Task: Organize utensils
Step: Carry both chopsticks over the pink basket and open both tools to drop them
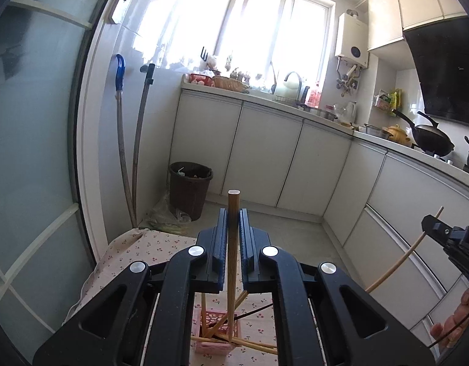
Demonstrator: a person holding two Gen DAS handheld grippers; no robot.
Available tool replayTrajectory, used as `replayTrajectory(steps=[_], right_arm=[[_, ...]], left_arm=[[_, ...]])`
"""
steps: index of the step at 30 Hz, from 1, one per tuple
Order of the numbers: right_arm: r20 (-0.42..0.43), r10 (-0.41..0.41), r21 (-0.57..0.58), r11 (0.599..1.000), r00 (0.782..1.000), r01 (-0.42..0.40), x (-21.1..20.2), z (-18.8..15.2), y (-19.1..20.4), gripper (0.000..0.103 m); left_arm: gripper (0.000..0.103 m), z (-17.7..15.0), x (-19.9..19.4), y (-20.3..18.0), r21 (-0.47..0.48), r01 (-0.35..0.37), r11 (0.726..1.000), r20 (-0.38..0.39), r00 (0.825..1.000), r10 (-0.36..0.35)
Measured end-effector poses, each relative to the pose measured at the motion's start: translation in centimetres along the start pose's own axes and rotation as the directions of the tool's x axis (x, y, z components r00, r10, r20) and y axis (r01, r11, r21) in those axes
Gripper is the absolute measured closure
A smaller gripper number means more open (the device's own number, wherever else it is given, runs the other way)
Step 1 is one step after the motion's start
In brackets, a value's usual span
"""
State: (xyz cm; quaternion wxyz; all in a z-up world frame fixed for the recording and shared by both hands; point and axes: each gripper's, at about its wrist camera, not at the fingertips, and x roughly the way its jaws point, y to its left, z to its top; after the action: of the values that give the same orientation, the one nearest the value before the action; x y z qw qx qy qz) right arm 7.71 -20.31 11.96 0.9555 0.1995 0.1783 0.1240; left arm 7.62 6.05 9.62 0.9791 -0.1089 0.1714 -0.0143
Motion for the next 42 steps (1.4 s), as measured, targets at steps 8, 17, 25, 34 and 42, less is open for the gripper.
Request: replayTrajectory(steps=[8, 17, 25, 34, 42], right_arm=[[0.004, 0.015, 0.025, 1.000, 1.000, -0.015, 0.5, 0.1, 0.4, 0.098], [0.028, 0.065, 0.051, 0.996, 0.998, -0.066, 1.1, 0.4, 2.5, 0.098], [0.009, 0.030, 0.023, 0.999, 1.000, -0.030, 4.0, -0.9, 4.3, 0.098], [-0.116, 0.004, -0.025, 1.000, 0.993, -0.007, 10.6, -6.3, 6.0, 0.094], [-0.165, 0.020, -0.108, 0.993, 0.986, -0.038, 9.3, -7.3, 8.2, 0.093]], left_arm=[[0.070, -2.8, 4.9, 1.7, -0.014, -0.065, 0.998, -0.169, 0.984, 0.061], [0.056, 0.6, -0.8, 4.8, -0.138, -0.096, 0.986, -0.074, 0.994, 0.086], [0.048, 1.3, -3.1, 5.4, -0.137, -0.103, 0.985, -0.036, 0.994, 0.099], [0.048, 0.3, -1.2, 6.5, -0.146, -0.110, 0.983, -0.106, 0.990, 0.095], [0.048, 0.1, -2.0, 5.4, -0.106, -0.085, 0.991, -0.105, 0.992, 0.073]])
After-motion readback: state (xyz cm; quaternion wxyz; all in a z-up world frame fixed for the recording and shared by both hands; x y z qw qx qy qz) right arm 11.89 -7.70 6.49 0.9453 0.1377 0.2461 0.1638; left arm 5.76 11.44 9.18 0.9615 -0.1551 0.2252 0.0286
